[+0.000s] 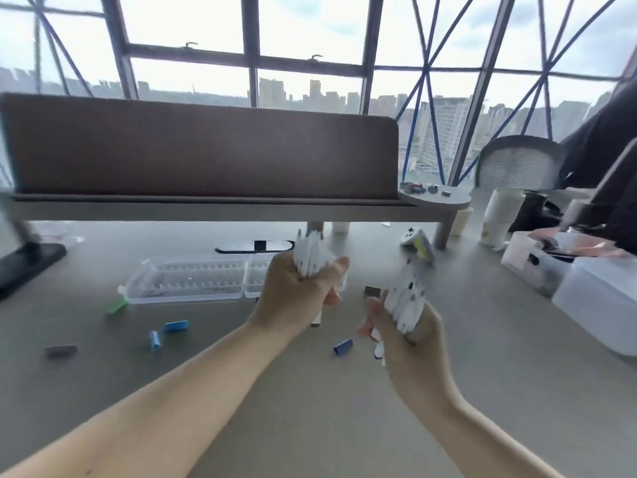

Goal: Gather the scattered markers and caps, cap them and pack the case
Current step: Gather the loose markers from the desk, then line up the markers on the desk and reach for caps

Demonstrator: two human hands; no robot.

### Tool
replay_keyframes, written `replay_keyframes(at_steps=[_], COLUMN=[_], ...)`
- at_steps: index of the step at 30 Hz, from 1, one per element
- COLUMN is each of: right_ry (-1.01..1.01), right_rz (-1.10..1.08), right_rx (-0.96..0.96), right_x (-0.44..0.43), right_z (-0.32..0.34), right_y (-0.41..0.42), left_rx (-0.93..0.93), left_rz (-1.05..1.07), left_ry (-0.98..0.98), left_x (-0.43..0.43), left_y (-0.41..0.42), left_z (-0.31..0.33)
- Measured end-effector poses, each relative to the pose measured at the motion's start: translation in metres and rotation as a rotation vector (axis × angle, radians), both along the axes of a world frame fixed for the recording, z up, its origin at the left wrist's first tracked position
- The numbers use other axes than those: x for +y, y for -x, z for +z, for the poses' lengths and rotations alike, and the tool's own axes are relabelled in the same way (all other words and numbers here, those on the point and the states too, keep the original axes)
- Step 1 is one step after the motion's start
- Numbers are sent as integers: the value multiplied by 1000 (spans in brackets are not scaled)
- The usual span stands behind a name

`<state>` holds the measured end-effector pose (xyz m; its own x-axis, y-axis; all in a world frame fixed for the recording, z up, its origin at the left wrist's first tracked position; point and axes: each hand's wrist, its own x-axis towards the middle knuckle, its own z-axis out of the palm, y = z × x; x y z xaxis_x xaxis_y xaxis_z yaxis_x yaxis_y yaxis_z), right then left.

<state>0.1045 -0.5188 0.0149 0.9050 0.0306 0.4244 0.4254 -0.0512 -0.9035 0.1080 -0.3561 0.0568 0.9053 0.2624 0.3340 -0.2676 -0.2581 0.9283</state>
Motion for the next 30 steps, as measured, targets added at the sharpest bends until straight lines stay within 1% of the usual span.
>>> replay_keyframes(at_steps=[1, 3, 5, 7, 9, 12, 15, 17, 19, 21, 22, 23, 26, 28, 30], right_ry=[-10, 32, 52, 127, 245, 390, 395, 459, 559, 638, 693, 769, 959, 1045, 1140], right_rz=[39, 117, 184, 226, 231, 151, 146, 189, 239, 279, 291, 300, 295, 277, 262], right_rx=[-2, 11, 65, 111, 116, 110, 172, 223, 285, 331, 343, 350, 369, 369, 358], right_x=[8, 25, 39, 50, 57, 63, 85, 112, 143, 177, 193, 207, 238, 248, 253], right_z=[-3, -14, -29, -39, -42, -39, -32, -25, -19, -16, -15, -14, -9, -4, 2], right_y=[21, 55, 80, 96, 107, 116, 130, 142, 153, 162, 165, 167, 168, 164, 161], left_rx=[-33, -71, -46, 7, 68, 135, 179, 312, 550, 771, 825, 853, 935, 951, 942], left_rz=[19, 56, 93, 132, 160, 204, 218, 261, 260, 251, 261, 264, 219, 214, 239], left_ry=[17, 41, 12, -28, -80, -158, -158, -240, -442, -708, -807, -854, -844, -822, -851], left_x=[7, 23, 41, 64, 85, 106, 118, 139, 163, 184, 191, 197, 209, 217, 225], left_y=[20, 60, 101, 137, 166, 193, 203, 208, 213, 223, 226, 227, 227, 230, 234], left_z=[1, -5, -23, -46, -69, -91, -89, -81, -68, -51, -44, -38, -28, -25, -25])
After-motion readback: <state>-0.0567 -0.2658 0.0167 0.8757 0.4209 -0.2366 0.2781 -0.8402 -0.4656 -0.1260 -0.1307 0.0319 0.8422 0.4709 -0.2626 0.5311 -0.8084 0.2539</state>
